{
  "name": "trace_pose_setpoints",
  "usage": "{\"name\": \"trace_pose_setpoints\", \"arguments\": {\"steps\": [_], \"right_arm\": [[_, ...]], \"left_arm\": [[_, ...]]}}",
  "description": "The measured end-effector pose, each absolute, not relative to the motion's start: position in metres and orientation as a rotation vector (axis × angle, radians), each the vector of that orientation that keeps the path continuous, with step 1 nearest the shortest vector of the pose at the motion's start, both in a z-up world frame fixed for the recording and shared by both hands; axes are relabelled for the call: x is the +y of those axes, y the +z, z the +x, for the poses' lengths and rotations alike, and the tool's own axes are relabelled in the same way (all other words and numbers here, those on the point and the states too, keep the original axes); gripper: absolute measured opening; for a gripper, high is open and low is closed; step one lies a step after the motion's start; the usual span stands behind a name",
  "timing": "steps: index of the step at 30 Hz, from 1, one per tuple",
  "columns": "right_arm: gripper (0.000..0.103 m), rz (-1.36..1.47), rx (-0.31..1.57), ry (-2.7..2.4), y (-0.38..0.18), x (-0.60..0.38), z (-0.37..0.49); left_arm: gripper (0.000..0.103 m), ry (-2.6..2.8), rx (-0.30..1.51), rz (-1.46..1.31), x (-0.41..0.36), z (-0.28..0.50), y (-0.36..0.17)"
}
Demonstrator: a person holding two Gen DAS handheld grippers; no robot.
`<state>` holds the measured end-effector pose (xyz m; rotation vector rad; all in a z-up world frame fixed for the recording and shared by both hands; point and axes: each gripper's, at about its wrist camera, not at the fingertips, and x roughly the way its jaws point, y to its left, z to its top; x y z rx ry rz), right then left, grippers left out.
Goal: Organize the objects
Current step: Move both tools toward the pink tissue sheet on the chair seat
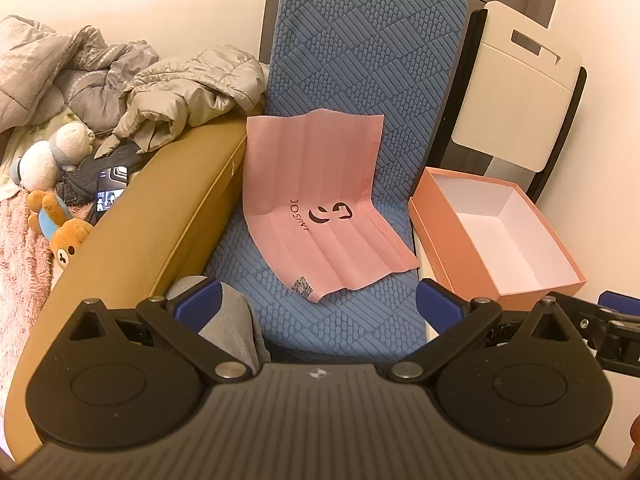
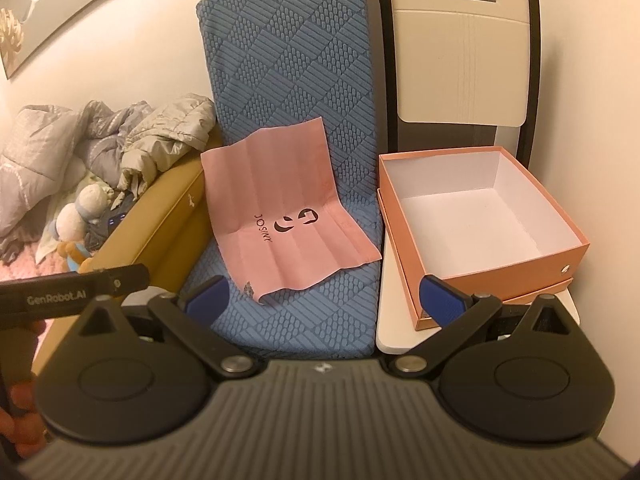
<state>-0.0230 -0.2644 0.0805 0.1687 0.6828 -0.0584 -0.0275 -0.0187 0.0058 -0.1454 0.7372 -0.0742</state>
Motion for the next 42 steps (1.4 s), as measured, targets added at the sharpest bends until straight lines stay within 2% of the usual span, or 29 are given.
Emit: {"name": "trace_pose_setpoints", "arguments": {"steps": [42], "right_arm": [[0.102, 0.193, 0.740, -0.045, 0.063, -0.283, -0.005]], "left_arm": [[0.103, -0.086, 0.795, -0.162, -0.031, -0.003, -0.025]]}}
